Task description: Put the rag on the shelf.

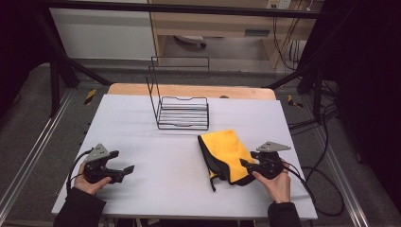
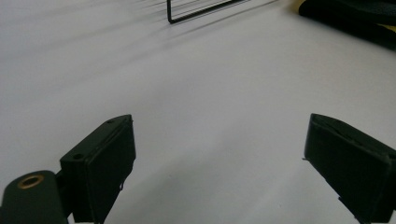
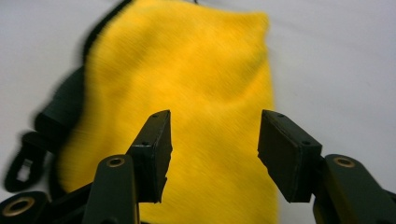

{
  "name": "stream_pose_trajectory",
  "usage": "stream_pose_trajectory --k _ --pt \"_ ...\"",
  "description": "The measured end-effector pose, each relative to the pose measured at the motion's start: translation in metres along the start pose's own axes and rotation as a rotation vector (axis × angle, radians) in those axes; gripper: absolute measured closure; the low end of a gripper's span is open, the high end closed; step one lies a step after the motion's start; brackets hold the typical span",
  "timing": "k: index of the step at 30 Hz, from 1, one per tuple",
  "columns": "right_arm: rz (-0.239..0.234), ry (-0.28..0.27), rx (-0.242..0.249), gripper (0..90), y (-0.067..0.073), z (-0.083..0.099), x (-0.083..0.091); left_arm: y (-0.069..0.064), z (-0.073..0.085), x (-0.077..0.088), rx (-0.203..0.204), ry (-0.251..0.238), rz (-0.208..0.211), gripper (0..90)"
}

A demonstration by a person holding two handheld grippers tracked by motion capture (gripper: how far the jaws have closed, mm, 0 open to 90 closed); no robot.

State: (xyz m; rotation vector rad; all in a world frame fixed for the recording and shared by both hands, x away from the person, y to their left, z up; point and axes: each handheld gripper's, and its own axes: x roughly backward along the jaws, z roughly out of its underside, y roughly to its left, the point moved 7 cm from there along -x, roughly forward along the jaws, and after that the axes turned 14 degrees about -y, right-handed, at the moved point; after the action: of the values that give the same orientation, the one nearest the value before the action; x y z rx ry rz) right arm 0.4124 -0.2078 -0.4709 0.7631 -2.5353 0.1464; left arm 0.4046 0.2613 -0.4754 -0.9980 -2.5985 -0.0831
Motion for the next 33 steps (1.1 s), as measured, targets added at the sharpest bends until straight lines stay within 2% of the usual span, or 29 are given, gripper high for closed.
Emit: stream_pose_trajectory --k 3,5,7,8,10,11,12,14,16,19,22,26,27,29,30,32,33 --pt "-0.006 0.025 0.017 50.6 -0.002 0.008 -0.005 -0.001 0.000 0.000 -0.002 -0.001 0.002 8.7" --pt "-0.012 0.031 0.012 50.4 -0.002 0.009 -0.007 0.000 -0.001 0.000 -0.002 -0.003 0.003 8.8" --pt "-0.019 0.045 0.030 49.1 0.000 0.013 -0.012 0.000 0.000 0.000 -0.001 0.001 0.001 8.8" --pt "-0.013 0.068 0.046 49.7 0.001 0.018 -0.016 -0.001 0.000 0.000 -0.001 0.002 0.002 8.8" --pt "-0.010 0.077 0.048 51.6 0.001 0.020 -0.018 -0.001 0.000 0.000 -0.002 0.001 0.003 8.8" --pt "-0.006 0.072 0.031 58.0 0.001 0.021 -0.020 -0.001 0.000 0.000 -0.003 0.000 0.004 8.8" --pt "-0.006 0.072 0.031 58.0 0.001 0.021 -0.020 -0.001 0.000 -0.001 -0.003 0.000 0.004 8.8" --pt "-0.003 0.078 0.032 80.5 0.003 0.021 -0.019 -0.001 0.000 -0.001 -0.004 0.002 0.003 8.8" --pt "0.000 0.087 0.014 86.9 0.003 0.021 -0.018 -0.002 0.000 -0.001 -0.004 0.000 0.002 8.8" --pt "0.011 0.111 -0.015 88.7 0.003 0.018 -0.018 -0.001 -0.001 0.000 -0.003 -0.003 0.003 8.7" --pt "0.014 0.092 -0.022 88.8 0.002 0.015 -0.016 0.000 0.000 0.000 -0.002 -0.001 0.002 8.8" --pt "0.027 0.066 -0.004 87.7 -0.002 0.009 -0.013 -0.001 0.000 0.000 -0.004 -0.001 0.002 8.8" --pt "0.024 0.064 0.012 84.9 -0.003 0.009 -0.016 -0.001 0.000 0.000 -0.005 0.000 0.004 8.8" --pt "0.029 0.029 0.042 62.9 -0.005 0.007 -0.022 -0.001 0.000 -0.001 -0.003 0.002 0.004 8.8" --pt "0.029 0.017 0.052 59.1 -0.006 0.006 -0.024 -0.001 0.001 -0.001 -0.003 0.005 0.002 8.8" --pt "0.028 -0.014 0.026 50.8 -0.008 0.000 -0.030 -0.001 0.001 -0.001 -0.003 0.005 0.002 8.8" --pt "0.024 -0.010 0.019 52.8 -0.008 0.000 -0.033 -0.001 0.001 -0.001 -0.002 0.004 0.002 8.8"
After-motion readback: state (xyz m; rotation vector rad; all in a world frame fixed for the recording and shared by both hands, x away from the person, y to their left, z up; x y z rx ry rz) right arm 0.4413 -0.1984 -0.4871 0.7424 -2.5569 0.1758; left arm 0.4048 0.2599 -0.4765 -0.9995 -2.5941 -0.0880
